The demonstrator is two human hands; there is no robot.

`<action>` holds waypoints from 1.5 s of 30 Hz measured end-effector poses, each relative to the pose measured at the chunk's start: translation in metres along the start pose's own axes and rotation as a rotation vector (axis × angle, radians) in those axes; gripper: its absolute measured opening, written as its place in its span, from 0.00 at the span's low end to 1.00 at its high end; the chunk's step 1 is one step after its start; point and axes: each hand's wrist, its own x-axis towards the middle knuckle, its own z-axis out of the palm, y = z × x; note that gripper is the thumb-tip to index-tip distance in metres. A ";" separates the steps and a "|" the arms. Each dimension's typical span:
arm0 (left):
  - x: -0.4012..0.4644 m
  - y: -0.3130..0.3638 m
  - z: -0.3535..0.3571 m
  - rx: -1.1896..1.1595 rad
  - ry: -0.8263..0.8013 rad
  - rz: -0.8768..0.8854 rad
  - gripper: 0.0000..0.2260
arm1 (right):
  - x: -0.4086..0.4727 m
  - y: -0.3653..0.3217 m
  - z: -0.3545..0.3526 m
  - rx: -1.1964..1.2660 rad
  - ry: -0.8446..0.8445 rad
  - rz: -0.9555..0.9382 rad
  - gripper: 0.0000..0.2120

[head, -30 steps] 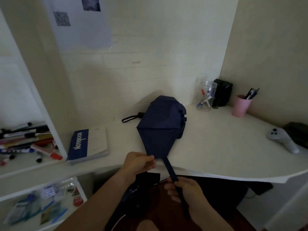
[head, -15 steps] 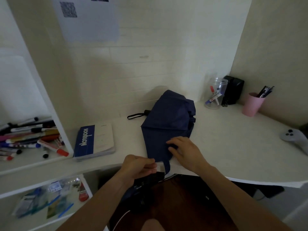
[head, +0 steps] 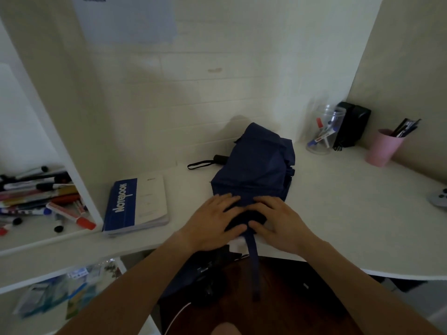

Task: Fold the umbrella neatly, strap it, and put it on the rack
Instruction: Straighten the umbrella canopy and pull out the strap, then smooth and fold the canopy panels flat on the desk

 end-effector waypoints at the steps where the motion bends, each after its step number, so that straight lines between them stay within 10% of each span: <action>1: -0.004 -0.005 0.005 0.012 -0.075 -0.022 0.27 | 0.001 0.002 0.001 -0.002 -0.037 -0.016 0.27; 7: -0.019 -0.012 0.002 0.018 -0.209 -0.103 0.28 | -0.012 0.022 -0.005 -0.106 -0.334 -0.004 0.31; 13: -0.014 -0.014 -0.009 -0.106 -0.162 -0.120 0.30 | 0.021 0.021 -0.022 0.284 0.371 0.222 0.10; 20: 0.060 -0.030 -0.049 -0.546 0.525 -0.542 0.15 | 0.021 0.008 0.003 0.231 0.165 0.144 0.09; 23: 0.100 -0.027 -0.066 -0.942 0.232 -0.733 0.28 | 0.020 0.011 0.003 0.258 0.178 0.167 0.08; 25: 0.114 -0.024 -0.072 -1.058 0.120 -0.757 0.19 | 0.023 0.012 -0.004 0.362 0.249 0.234 0.07; 33: 0.099 -0.034 -0.090 -1.246 0.138 -0.700 0.08 | 0.057 0.046 -0.051 0.839 0.495 0.716 0.20; 40: 0.084 -0.030 -0.100 -1.113 0.056 -0.513 0.28 | 0.058 0.041 -0.070 0.991 0.354 0.533 0.10; 45: 0.089 -0.015 -0.096 -1.072 0.178 -0.511 0.10 | 0.048 0.040 -0.072 0.902 0.377 0.517 0.06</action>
